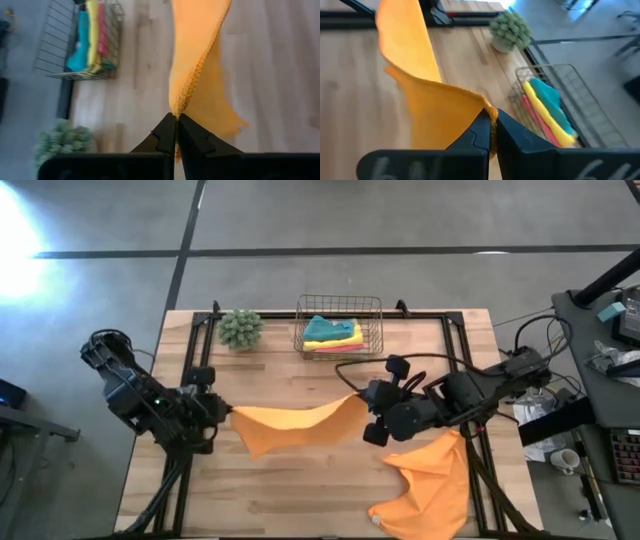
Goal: Fold microfiber towels
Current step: Fold the left orange towel
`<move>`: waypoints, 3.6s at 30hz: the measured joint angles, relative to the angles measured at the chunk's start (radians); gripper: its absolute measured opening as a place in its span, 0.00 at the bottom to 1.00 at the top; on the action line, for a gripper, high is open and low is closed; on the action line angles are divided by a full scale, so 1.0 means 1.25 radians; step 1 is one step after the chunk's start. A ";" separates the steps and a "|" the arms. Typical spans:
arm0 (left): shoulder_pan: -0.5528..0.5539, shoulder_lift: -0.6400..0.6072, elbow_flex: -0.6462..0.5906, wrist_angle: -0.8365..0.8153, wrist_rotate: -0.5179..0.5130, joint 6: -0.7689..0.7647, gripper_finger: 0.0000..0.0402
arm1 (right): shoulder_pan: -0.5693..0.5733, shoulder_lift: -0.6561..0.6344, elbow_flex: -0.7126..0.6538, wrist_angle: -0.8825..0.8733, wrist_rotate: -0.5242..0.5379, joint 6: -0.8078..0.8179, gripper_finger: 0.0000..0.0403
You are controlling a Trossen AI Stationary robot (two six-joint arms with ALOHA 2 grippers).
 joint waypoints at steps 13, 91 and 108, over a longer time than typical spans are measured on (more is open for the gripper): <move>0.216 0.002 -0.001 0.000 -0.055 0.176 0.00 | -0.091 -0.008 -0.072 -0.027 0.088 -0.080 0.02; 0.038 0.197 -0.450 0.422 0.402 -0.474 0.00 | 0.090 0.005 -0.683 0.539 -0.328 0.561 0.02; 0.156 0.275 -0.450 0.405 0.358 -0.325 0.00 | 0.020 0.005 -0.735 0.537 -0.320 0.524 0.02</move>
